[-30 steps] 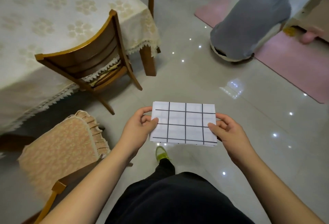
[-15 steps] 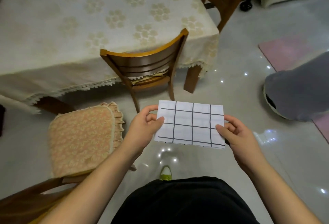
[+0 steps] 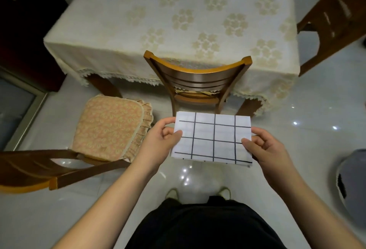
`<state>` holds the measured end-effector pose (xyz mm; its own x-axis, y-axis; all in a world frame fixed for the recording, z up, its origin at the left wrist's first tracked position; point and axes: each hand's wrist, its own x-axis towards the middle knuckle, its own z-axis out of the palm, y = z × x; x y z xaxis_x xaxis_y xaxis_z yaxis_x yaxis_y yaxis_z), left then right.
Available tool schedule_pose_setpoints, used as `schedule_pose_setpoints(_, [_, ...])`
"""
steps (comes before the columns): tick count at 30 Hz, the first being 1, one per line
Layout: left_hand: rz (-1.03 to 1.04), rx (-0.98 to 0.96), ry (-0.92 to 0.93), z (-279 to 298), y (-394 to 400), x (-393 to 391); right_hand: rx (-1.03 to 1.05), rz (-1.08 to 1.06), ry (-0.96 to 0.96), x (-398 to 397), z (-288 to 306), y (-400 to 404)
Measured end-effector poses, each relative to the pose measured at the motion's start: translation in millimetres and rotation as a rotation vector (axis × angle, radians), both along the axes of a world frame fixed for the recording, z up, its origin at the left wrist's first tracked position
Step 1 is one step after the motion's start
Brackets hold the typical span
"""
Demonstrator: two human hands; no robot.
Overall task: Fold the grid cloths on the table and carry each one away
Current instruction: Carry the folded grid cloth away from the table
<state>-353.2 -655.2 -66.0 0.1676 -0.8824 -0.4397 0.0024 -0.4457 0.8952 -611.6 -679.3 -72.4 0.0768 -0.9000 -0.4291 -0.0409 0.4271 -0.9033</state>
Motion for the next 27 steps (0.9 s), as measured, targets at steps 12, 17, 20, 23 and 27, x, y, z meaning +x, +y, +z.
schedule_pose_setpoints(12, [0.211,-0.038,0.022,21.2,-29.2,-49.6,-0.003,0.250,0.023,-34.6,11.6,-93.8])
schedule_pose_setpoints(17, [0.263,-0.049,0.034,12.8,-74.9,-50.1,0.011,0.251,0.023,-35.3,10.3,-145.9])
schedule_pose_setpoints(20, [0.244,-0.062,0.039,3.5,-114.1,-49.1,-0.016,0.231,0.037,-39.5,10.9,-179.0])
schedule_pose_setpoints(23, [0.220,-0.089,0.075,4.4,-155.3,-54.1,-0.047,0.199,0.045,-45.8,19.9,-209.2])
schedule_pose_setpoints(27, [0.173,-0.107,0.077,8.1,-202.5,-63.5,-0.064,0.147,0.085,-60.1,30.1,-239.5])
